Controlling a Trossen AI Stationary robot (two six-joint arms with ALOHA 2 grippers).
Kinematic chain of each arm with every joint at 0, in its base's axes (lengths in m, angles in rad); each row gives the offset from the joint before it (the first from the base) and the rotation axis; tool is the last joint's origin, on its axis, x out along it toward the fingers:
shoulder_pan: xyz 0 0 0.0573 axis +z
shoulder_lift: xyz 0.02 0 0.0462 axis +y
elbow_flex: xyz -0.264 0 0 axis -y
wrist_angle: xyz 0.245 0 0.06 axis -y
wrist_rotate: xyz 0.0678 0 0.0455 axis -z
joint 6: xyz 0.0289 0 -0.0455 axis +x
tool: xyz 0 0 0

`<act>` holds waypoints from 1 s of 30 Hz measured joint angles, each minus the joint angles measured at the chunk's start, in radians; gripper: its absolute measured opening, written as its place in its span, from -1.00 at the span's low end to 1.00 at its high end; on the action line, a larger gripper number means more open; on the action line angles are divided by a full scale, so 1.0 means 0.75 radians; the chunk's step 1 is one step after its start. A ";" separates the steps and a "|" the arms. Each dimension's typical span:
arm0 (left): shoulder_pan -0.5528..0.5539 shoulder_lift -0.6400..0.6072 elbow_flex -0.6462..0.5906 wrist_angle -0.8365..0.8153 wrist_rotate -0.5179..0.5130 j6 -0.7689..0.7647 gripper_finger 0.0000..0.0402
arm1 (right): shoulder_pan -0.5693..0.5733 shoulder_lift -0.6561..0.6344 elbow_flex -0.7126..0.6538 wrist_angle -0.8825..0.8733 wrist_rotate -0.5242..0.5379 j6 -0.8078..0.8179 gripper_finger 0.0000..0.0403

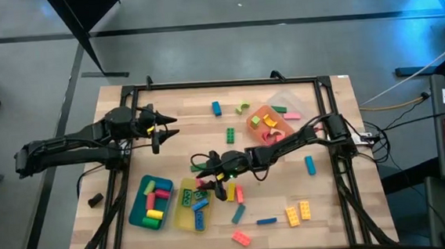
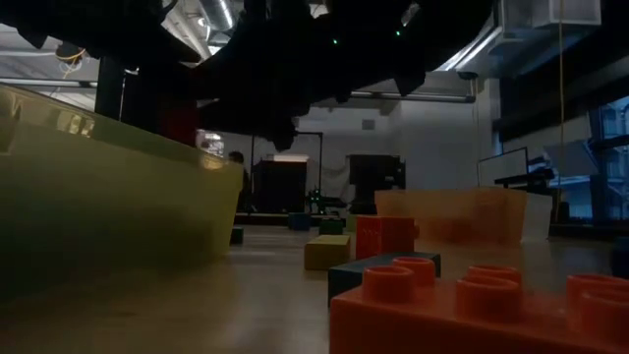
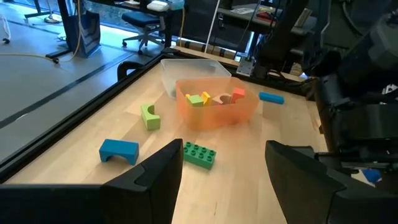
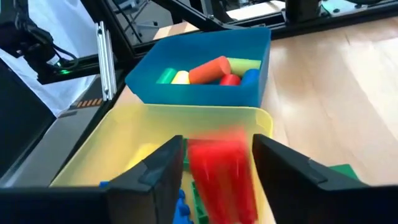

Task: Sort blocks by size
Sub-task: Put the red rectangle game piece into the yellow bin, then put the green rectangle game piece into the yellow bin

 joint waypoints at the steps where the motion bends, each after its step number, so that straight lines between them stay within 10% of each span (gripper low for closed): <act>1: 0.000 0.000 0.000 0.000 0.000 0.000 0.05 | 0.000 0.000 0.000 0.001 0.001 0.012 0.01; 10: 0.000 0.000 0.000 0.000 -0.001 0.000 0.05 | -0.023 -0.032 0.000 0.004 0.034 0.009 0.36; 20: 0.000 0.000 0.000 -0.005 -0.001 0.001 0.05 | -0.174 -0.251 0.001 -0.322 0.050 0.009 0.29; 30: 0.000 0.000 0.000 -0.049 -0.002 0.013 0.05 | -0.337 -0.314 0.001 -0.862 0.409 0.384 0.23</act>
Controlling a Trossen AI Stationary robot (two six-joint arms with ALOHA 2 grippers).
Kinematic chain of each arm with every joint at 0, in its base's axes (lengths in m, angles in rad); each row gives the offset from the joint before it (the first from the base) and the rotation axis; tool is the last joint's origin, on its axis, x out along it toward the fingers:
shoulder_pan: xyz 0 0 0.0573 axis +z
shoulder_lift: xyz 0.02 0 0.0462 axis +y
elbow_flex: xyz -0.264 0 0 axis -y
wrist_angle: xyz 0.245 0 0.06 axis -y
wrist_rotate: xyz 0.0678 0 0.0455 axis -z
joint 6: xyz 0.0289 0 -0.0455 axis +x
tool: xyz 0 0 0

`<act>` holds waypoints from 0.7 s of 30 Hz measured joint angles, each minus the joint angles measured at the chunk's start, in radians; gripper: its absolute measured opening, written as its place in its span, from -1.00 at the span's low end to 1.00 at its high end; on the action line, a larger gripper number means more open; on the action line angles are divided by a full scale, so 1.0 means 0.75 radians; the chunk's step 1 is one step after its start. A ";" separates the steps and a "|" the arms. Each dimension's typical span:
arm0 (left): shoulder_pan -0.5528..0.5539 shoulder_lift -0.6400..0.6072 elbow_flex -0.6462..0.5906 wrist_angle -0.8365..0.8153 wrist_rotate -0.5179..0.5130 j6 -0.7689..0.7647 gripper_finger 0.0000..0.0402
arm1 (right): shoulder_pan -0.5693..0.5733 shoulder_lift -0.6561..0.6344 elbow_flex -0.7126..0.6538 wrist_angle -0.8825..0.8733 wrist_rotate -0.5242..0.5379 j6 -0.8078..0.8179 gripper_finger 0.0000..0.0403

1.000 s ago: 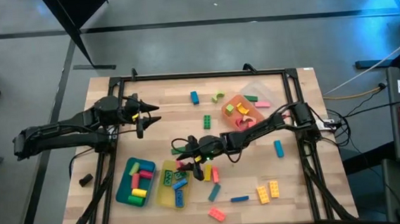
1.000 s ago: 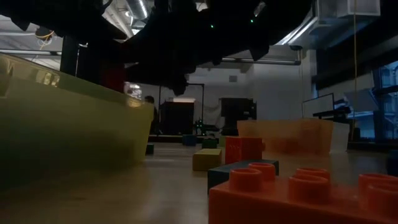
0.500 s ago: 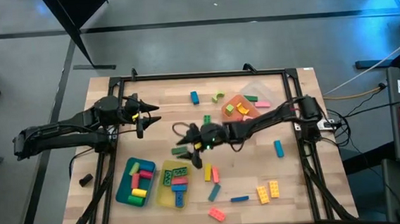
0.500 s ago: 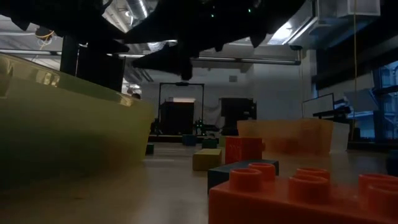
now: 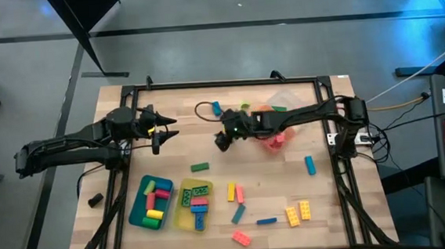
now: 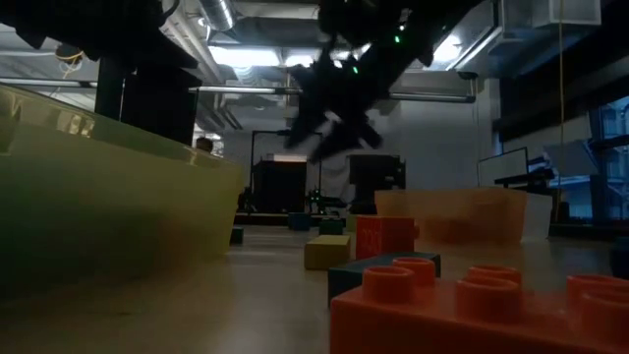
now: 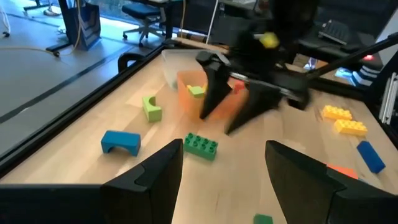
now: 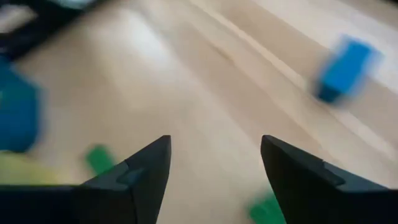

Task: Sort blocks by size
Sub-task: Put the green rectangle game piece into the yellow bin

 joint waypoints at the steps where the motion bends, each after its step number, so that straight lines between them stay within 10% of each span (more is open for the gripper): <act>1: 0.000 0.000 0.000 -0.007 0.000 -0.001 0.05 | -0.013 0.000 0.000 -0.058 0.011 0.060 0.23; 21: 0.000 0.000 -0.125 -0.011 0.001 0.020 0.05 | -0.019 0.099 0.000 -0.285 0.130 0.474 0.23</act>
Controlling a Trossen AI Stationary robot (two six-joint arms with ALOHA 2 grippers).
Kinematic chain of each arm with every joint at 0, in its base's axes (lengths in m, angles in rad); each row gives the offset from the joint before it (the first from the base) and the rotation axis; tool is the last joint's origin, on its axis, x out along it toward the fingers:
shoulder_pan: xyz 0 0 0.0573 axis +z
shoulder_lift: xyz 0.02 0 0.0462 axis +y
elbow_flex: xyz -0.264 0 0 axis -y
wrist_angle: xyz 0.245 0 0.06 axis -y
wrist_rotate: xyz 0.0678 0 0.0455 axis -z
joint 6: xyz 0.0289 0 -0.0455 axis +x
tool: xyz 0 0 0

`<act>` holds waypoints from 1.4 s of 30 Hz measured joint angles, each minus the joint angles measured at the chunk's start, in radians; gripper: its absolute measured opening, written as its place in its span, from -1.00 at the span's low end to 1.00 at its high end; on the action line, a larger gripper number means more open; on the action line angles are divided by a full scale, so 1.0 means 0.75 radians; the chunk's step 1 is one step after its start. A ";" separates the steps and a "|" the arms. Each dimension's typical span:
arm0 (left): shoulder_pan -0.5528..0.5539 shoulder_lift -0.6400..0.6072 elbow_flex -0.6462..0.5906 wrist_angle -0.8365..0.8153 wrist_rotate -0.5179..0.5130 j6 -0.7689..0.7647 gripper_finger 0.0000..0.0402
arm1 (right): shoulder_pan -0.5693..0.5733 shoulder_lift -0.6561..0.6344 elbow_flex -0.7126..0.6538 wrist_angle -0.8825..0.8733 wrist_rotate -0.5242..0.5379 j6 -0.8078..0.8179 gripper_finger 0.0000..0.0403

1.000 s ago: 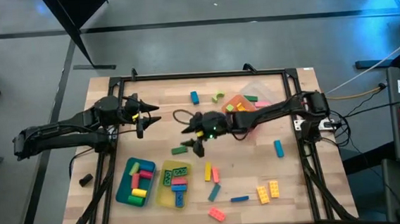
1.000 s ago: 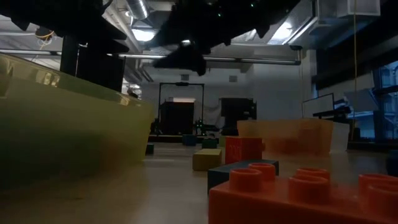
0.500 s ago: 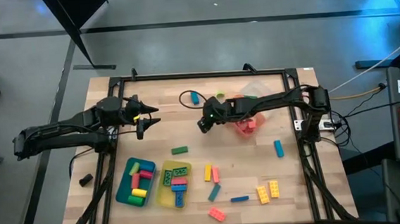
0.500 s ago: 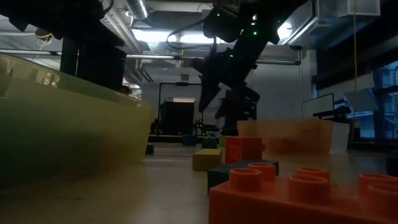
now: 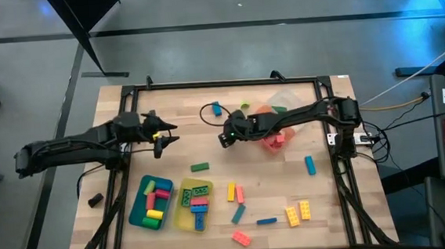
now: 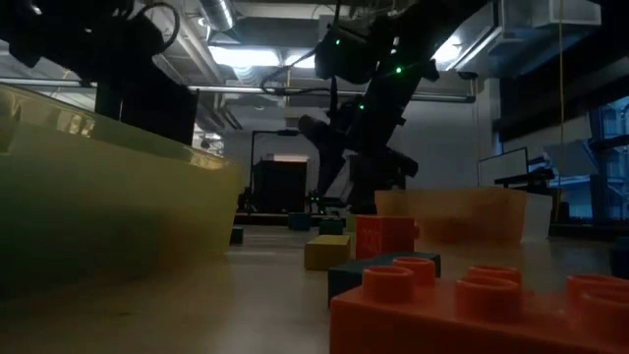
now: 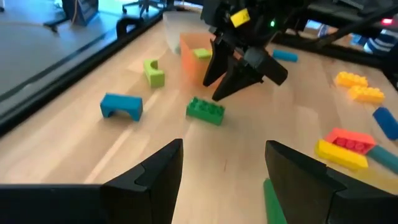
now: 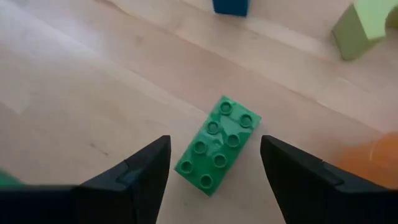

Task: Sort blocks by size
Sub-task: Put the green rectangle game piece into the yellow bin

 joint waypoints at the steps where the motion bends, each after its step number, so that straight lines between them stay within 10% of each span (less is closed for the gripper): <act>1: 0.000 0.000 -0.010 -0.004 0.000 -0.002 0.05 | 0.000 0.008 0.000 -0.002 0.011 0.005 0.23; 28: 0.000 -0.001 -0.036 0.032 0.000 -0.023 0.05 | -0.001 0.151 0.001 0.056 0.000 0.109 0.22; 42: 0.000 -0.001 -0.036 0.031 0.000 -0.023 0.05 | -0.001 0.140 0.000 0.059 -0.041 0.104 -0.28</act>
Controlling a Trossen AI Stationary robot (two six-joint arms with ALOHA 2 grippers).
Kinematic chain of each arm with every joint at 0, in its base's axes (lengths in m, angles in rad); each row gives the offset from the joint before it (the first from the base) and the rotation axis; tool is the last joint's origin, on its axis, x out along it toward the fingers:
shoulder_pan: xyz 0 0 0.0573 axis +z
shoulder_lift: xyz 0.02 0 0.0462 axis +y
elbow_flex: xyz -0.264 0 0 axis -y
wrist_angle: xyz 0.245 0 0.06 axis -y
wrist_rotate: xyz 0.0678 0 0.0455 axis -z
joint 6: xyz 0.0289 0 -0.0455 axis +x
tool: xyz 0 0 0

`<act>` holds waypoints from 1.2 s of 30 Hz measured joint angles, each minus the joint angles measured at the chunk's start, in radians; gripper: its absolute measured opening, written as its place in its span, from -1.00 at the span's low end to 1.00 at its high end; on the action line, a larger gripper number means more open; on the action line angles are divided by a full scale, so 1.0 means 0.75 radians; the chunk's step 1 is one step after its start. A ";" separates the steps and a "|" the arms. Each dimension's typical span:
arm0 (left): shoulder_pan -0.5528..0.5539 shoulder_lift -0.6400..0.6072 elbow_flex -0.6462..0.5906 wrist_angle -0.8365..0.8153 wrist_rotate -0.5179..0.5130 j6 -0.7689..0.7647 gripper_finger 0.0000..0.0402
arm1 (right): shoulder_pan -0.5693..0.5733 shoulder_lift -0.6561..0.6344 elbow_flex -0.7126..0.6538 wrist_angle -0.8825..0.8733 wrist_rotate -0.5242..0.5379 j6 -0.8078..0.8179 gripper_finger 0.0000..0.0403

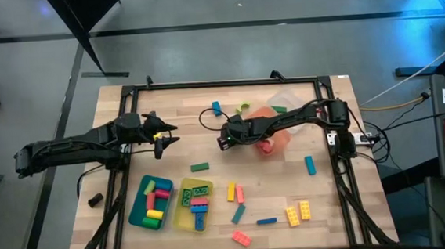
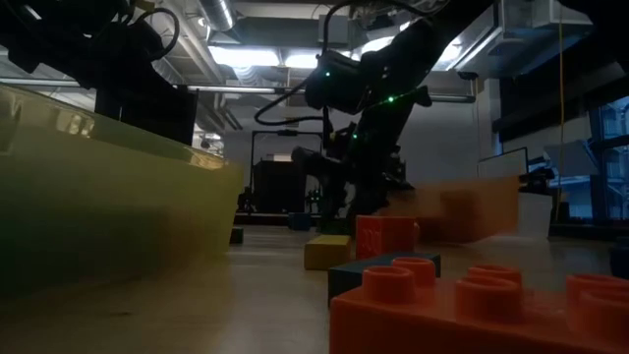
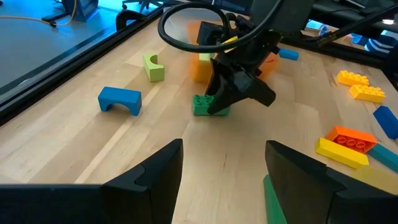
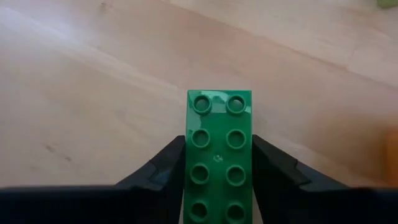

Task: Sort blocks by size
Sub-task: Put the green rectangle game piece into the yellow bin

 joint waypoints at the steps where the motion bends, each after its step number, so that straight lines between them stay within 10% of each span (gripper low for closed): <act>1: 0.000 0.000 0.000 0.000 0.000 0.000 0.05 | -0.001 -0.006 0.000 -0.002 -0.014 0.000 -0.28; 15: 0.000 0.000 0.000 0.000 0.000 0.000 0.05 | 0.002 -0.141 -0.002 0.025 -0.003 -0.046 -0.27; 25: 0.000 -0.001 0.000 0.004 0.001 0.000 0.05 | 0.119 -0.159 -0.001 0.487 -0.371 -0.162 -0.24; 36: 0.000 0.000 0.000 0.081 0.000 0.010 0.05 | 0.353 -0.159 -0.001 0.631 -0.349 -0.415 -0.18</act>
